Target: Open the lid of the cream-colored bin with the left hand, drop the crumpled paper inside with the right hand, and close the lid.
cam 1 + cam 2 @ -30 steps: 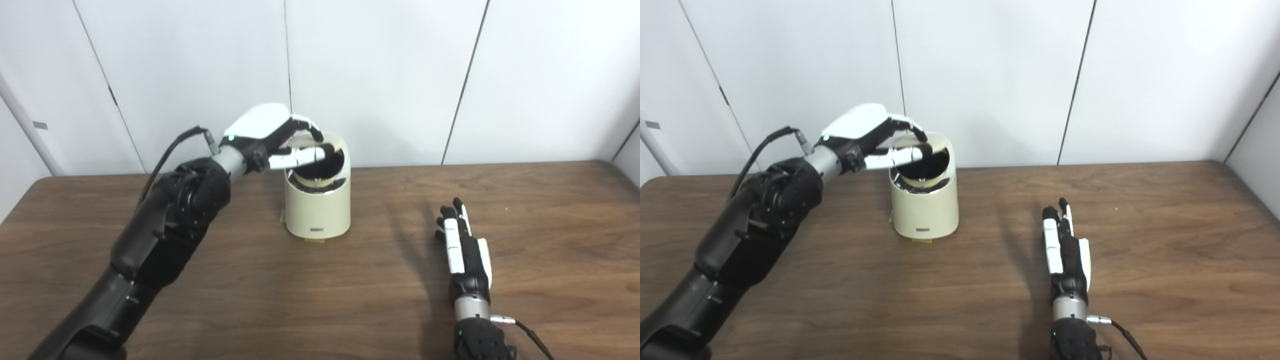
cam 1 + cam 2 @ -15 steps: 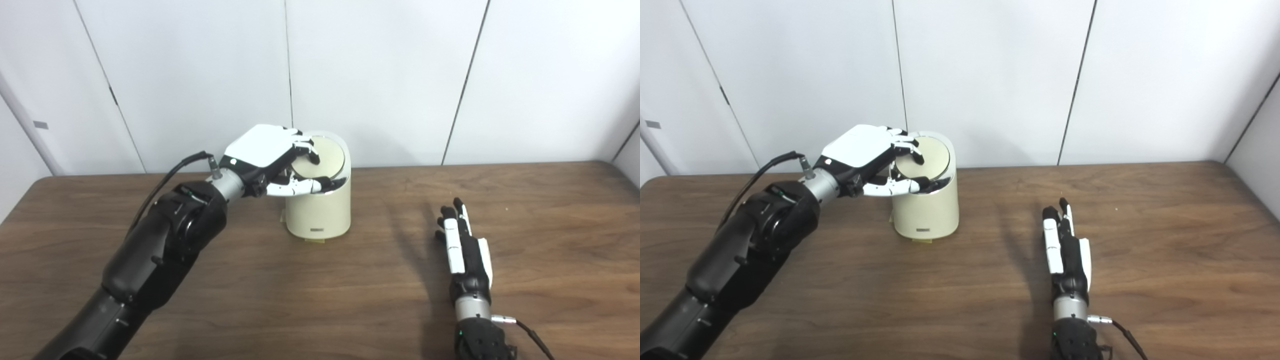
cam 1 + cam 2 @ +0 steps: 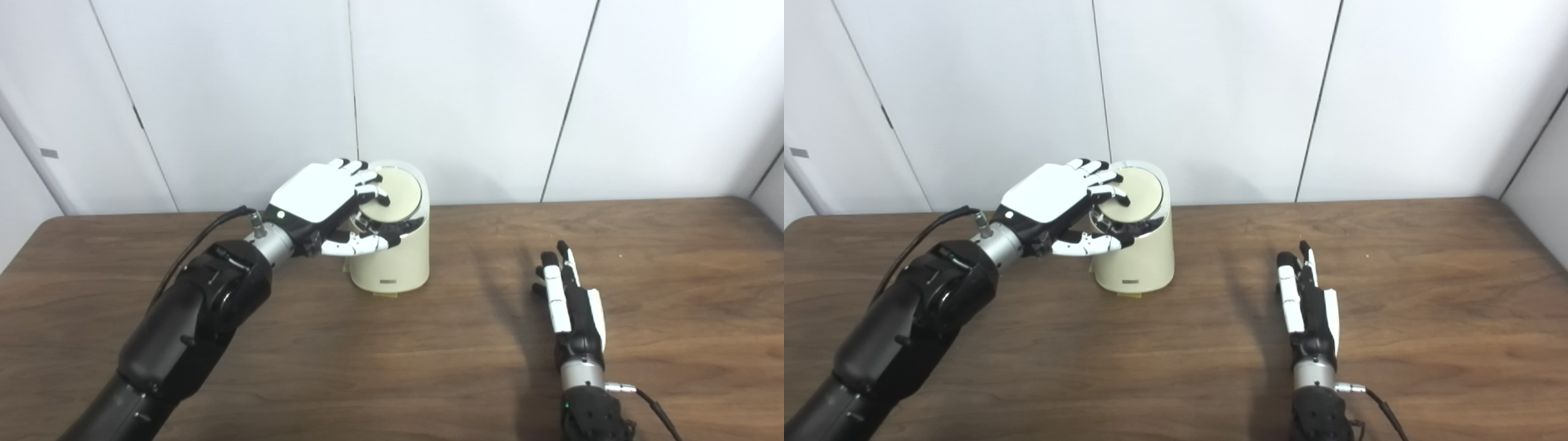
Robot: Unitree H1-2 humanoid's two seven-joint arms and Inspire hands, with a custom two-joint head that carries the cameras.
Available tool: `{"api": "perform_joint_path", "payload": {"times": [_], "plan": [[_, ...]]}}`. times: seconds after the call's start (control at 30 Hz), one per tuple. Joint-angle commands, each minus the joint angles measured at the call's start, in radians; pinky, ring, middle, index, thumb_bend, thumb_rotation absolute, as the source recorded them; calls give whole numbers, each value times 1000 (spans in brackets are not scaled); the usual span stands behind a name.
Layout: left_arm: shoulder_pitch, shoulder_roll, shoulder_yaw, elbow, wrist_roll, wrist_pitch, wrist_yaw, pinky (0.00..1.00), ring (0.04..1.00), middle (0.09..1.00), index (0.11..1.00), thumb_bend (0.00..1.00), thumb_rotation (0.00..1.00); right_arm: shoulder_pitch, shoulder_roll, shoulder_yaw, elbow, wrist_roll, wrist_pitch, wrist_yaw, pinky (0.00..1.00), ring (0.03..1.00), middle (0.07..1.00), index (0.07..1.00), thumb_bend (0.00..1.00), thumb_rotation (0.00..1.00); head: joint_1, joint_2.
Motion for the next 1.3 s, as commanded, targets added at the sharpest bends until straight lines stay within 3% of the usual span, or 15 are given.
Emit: {"api": "perform_joint_path", "payload": {"times": [0.0, 0.27, 0.47, 0.83, 1.1, 1.27], "plan": [[-21, 20, 13, -14, 8, -15, -5, 980, 981, 925, 802, 567, 999, -6, 4, 11, -2, 3, 23, 15, 797, 884, 915, 986, 443, 1000, 0, 0], [-13, 20, 17, -5, 9, -41, 0, 955, 968, 916, 765, 554, 985, -11, 4, 13, 0, 0, 28, 12, 792, 877, 912, 984, 445, 1000, -2, 6], [-27, 23, -18, 53, 68, -73, 7, 979, 986, 927, 728, 549, 980, -8, -10, 38, -5, -48, 32, 12, 759, 877, 921, 988, 455, 1000, -3, 9], [-38, 22, -78, 114, 127, -97, -21, 1000, 1000, 985, 785, 616, 997, -12, -12, 36, -20, -66, 58, 13, 751, 877, 905, 989, 469, 1000, -5, 6], [-36, 29, -72, 95, 122, -100, -29, 994, 1000, 996, 808, 619, 1000, -20, -9, 30, -10, -63, 55, 7, 748, 879, 904, 986, 483, 1000, -5, 2], [-16, 32, -36, 45, 70, -99, -33, 970, 1000, 973, 808, 598, 992, -13, -7, 32, -23, -64, 61, 7, 759, 884, 907, 989, 483, 1000, -7, 4]]}}
